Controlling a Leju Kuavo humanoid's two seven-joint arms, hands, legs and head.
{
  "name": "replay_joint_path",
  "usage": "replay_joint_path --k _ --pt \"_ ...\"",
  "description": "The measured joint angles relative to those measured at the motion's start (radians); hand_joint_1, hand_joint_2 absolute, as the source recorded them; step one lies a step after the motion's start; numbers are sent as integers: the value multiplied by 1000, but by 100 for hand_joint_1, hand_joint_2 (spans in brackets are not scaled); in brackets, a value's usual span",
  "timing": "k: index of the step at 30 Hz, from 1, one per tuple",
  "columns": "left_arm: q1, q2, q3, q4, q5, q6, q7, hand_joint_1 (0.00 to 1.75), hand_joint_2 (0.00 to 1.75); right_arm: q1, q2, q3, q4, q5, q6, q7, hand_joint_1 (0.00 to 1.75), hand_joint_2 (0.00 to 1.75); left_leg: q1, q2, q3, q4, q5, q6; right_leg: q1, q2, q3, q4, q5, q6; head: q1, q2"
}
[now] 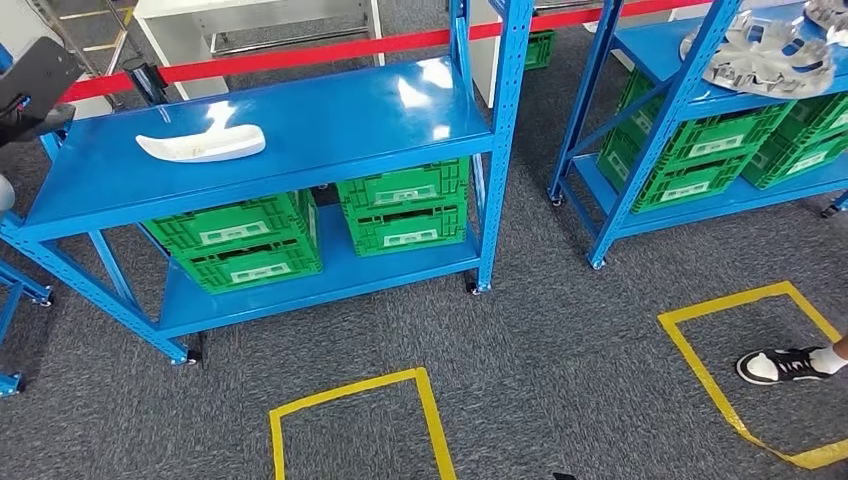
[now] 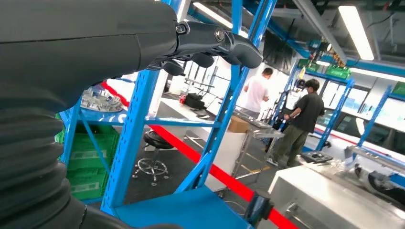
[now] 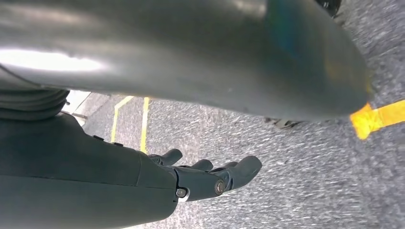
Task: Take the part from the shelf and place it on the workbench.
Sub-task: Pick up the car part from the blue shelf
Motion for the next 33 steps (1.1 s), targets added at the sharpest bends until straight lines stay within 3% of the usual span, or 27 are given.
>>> replay_joint_path --k 3,4,5,7,9,10,12,13,14,15,18,19,20,22,24,25,27,28,29,30,33 --pt "22 28 0 4 5 -3 -1 0 175 1 1 0 2 6 1 0 0 0 -14 2 -4 -161 235 23 5 3 50 1 -51 7 -1 0" --pt "28 35 0 4 8 -5 0 0 175 0 1 0 3 9 1 0 0 0 -18 1 -1 -186 286 29 7 3 63 3 -65 13 -1 0" --pt "30 43 0 2 11 -8 1 0 175 -3 0 0 3 12 1 0 0 0 -19 -2 4 -192 296 32 10 4 73 11 -69 18 -2 0" --pt "30 52 0 -6 19 -18 -2 0 175 -8 -2 0 3 16 1 0 0 0 -14 -6 24 -193 286 42 12 -1 47 71 -44 28 -2 0" --pt "30 56 0 -10 24 -31 -5 0 175 -13 -5 1 3 19 1 0 0 0 -11 -9 46 -197 270 52 11 -7 -38 191 -15 37 -1 0" --pt "33 57 0 -10 25 -37 -5 0 175 -15 -5 1 3 20 1 0 0 0 -11 -9 58 -198 258 56 10 -11 -85 248 -25 41 0 0" --pt "38 56 0 -10 26 -49 -5 0 175 -15 -5 1 3 24 1 5 0 0 -11 -12 85 -198 232 61 8 -14 -163 308 -100 47 0 0" --pt "40 54 -1 -10 25 -54 -4 0 175 -14 -5 1 3 25 0 8 0 0 -11 -14 100 -198 219 61 8 -14 -186 304 -134 48 1 0" --pt "42 50 -2 -9 24 -59 -4 0 175 -14 -5 1 3 25 0 11 0 0 -11 -16 117 -198 205 60 8 -14 -197 277 -146 48 1 0" --pt "43 46 -3 -9 23 -62 -2 0 175 -14 -5 1 3 25 0 14 0 0 -12 -17 135 -198 191 58 9 -15 -197 228 -124 44 2 0" --pt "44 27 -10 -6 18 -65 6 0 175 -11 -5 1 4 24 -2 17 0 0 -16 -20 174 -194 147 48 19 -13 -173 50 63 25 1 0" --pt "44 22 -11 -5 17 -66 10 0 175 -10 -6 1 4 23 -2 17 0 0 -18 -22 183 -192 136 44 21 -12 -166 21 104 20 0 0" --pt "44 17 -12 -5 17 -67 13 0 175 -10 -6 1 4 23 -3 17 0 0 -20 -25 192 -187 131 38 22 -12 -161 11 116 14 -1 0" --pt "41 14 -13 -9 16 -68 15 0 175 -14 -6 1 4 23 -4 17 0 0 -20 -25 190 -163 133 28 18 -12 -141 8 113 1 -2 0" --pt "37 13 -14 -11 16 -68 15 0 175 -17 -5 1 4 23 -5 16 0 0 -18 -16 148 -88 137 17 13 -11 -120 3 102 -10 -3 0" --pt "36 14 -15 -10 16 -68 15 0 175 -18 -5 1 4 23 -5 16 0 0 -15 -11 111 -31 125 11 11 -10 -110 2 93 -13 -3 0" --pt "37 14 -16 -7 16 -68 15 0 175 -17 -5 1 4 23 -5 16 0 0 -8 -8 36 66 71 2 9 -9 -87 3 72 -14 -3 0" --pt "39 13 -16 -5 16 -68 15 0 175 -16 -5 1 4 23 -4 16 0 0 -5 -6 11 83 47 -1 8 -8 -74 3 60 -13 -3 0" --pt "41 14 -16 -4 16 -68 16 0 175 -16 -5 1 4 23 -4 17 0 0 -2 -5 -1 71 42 -4 6 -7 -59 4 47 -10 -3 0" --pt "41 14 -16 -3 16 -68 16 0 175 -15 -5 1 4 23 -3 17 0 0 0 -4 1 30 64 -5 5 -7 -43 4 35 -7 -3 0" --pt "41 21 -16 2 16 -68 18 0 175 -17 -6 1 5 26 -3 16 0 0 2 4 34 -150 216 -1 3 -6 -8 8 -1 6 -5 0"
